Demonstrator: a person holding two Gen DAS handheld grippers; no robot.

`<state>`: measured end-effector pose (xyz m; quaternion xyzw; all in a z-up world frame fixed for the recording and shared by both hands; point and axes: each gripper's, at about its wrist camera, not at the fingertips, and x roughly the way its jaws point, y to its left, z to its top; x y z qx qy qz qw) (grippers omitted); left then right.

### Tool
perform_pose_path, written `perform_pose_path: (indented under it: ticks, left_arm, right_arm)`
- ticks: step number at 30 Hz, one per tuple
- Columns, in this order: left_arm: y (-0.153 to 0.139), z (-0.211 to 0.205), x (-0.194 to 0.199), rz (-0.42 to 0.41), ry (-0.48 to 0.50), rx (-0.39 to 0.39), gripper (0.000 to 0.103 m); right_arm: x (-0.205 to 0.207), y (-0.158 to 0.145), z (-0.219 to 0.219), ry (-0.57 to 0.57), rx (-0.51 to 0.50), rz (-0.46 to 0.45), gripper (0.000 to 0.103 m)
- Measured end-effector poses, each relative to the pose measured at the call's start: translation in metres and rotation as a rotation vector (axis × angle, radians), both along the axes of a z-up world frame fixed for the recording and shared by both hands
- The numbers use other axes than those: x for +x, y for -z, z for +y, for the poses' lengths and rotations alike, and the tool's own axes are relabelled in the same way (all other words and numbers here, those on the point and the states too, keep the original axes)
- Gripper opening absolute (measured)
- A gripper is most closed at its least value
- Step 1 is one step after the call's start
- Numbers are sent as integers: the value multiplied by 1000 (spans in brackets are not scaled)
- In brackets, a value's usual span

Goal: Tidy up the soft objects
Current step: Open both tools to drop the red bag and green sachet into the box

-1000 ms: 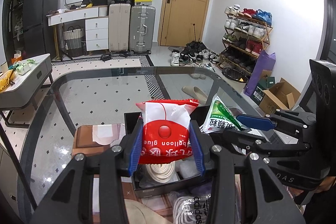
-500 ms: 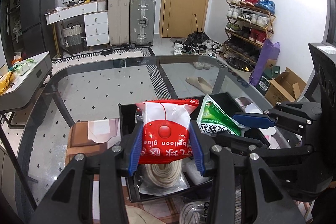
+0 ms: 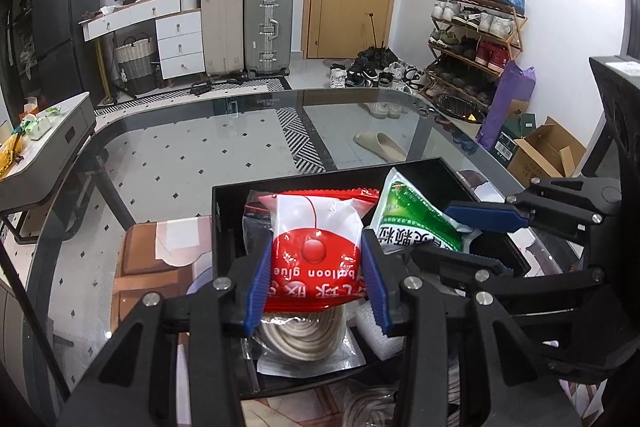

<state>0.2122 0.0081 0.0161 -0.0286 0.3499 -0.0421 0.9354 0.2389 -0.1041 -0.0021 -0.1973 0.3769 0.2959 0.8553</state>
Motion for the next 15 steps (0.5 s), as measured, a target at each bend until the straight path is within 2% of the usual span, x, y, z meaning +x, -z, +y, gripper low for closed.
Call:
perform_pose_path:
  ticks: [5, 6, 7, 8, 9, 10, 11, 12, 13, 15]
  left_arm:
    - [-3, 5, -1, 11, -3, -17, 42]
    - [-5, 6, -3, 12, -2, -21, 45]
    - [-7, 7, -5, 11, -4, -21, 50]
    - [-10, 8, -8, 3, -12, -22, 62]
    - [-12, 9, -12, -5, -18, -25, 70]
    - [-16, 11, -16, -16, -19, -37, 71]
    - [-18, 12, -20, -22, -24, -45, 80]
    - [-21, 14, -24, -31, -32, -49, 88]
    - [-25, 15, -30, -48, -41, -50, 90]
    - [-30, 18, -39, -70, -40, -59, 96]
  right_arm:
    - [-10, -9, -5, -2, 9, -58, 55]
    - [-12, -14, -8, 10, 19, -76, 63]
    - [-14, -17, -10, 20, 23, -87, 73]
    - [-17, -21, -15, 33, 29, -103, 78]
    - [-20, -24, -17, 41, 35, -116, 82]
    - [-24, -29, -23, 52, 46, -128, 85]
    - [-26, -33, -27, 60, 54, -132, 87]
    - [-29, -36, -32, 72, 65, -138, 94]
    - [-32, -40, -37, 86, 79, -147, 101]
    - [-40, -47, -47, 103, 113, -159, 102]
